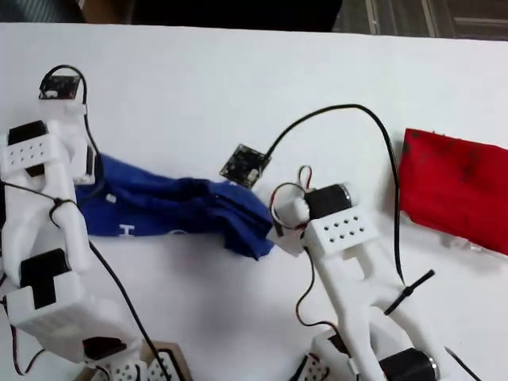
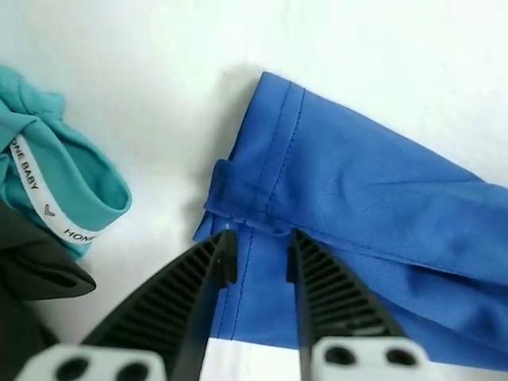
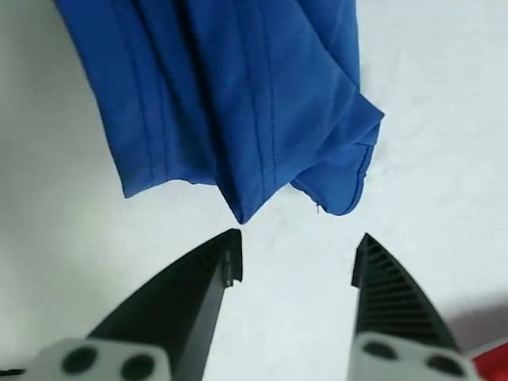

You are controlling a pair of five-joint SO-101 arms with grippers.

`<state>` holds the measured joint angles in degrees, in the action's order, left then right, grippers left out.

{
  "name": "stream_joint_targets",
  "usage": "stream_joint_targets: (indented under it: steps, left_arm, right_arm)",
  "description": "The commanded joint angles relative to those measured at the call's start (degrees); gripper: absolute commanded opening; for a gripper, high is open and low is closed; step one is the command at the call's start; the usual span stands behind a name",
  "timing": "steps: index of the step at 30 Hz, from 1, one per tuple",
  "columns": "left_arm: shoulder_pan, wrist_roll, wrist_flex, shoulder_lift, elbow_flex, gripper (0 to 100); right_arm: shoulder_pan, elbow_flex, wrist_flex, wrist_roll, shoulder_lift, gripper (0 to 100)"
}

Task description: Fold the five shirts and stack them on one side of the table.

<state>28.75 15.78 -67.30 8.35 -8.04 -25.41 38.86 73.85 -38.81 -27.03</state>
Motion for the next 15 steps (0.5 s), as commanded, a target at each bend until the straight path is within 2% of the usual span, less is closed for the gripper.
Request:
stream_joint_targets:
  steps: [1,6,15]
  left_arm:
    - [0.53,0.35,-0.18,-0.53,2.86,13]
    - [0.53,0.35,-0.18,-0.53,2.86,13]
    - [0.53,0.26,-0.18,-0.53,2.86,13]
  right_arm:
    - [-3.56,0.09,2.24,-0.35,-1.98,22.7]
    - [-4.00,2.73,-0.13,-0.35,-1.80,22.7]
    - [-3.82,8.70,-12.09,-0.35,-1.71,22.6]
